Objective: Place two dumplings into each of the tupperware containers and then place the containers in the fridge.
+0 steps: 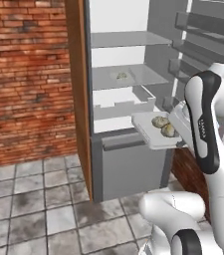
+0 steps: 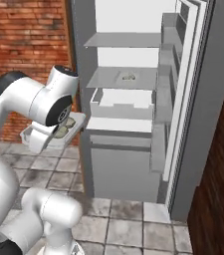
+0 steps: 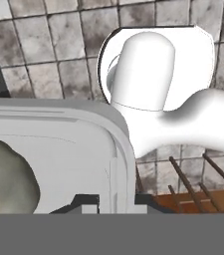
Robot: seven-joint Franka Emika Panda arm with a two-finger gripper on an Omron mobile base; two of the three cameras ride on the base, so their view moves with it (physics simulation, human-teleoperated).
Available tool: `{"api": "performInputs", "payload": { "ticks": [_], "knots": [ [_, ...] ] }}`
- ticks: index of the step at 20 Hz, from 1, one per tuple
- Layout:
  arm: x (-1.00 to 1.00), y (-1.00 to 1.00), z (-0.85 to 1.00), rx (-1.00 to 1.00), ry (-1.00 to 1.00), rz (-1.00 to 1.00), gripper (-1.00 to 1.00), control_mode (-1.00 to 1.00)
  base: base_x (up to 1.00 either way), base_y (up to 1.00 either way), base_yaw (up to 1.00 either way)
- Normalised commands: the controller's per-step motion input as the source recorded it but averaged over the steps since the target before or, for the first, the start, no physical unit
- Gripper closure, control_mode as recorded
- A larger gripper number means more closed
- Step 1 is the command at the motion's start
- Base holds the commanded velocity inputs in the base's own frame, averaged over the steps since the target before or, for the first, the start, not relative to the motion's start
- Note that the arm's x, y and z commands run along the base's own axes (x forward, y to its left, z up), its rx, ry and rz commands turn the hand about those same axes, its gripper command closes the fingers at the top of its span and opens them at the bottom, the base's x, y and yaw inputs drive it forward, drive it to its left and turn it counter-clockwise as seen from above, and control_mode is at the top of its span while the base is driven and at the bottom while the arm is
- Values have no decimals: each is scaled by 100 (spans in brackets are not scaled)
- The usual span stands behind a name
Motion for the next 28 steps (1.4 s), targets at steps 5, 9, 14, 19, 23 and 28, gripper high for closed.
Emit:
{"api": "performInputs", "payload": {
  "ticks": [5, 9, 14, 19, 23, 28],
  "knots": [
    [0, 0, 0, 0, 0, 0, 100, 100, 88, -26, -4],
    [0, 0, 0, 0, 0, 0, 100, 100, 74, -39, 0],
    [0, 0, 0, 0, 0, 0, 100, 100, 68, -41, 0],
    [0, 0, 0, 0, 0, 0, 100, 100, 75, -19, 6],
    [0, 0, 0, 0, 0, 0, 100, 100, 53, -23, 16],
    [0, 0, 0, 0, 0, 0, 100, 100, 43, -12, 9]
  ]
}}
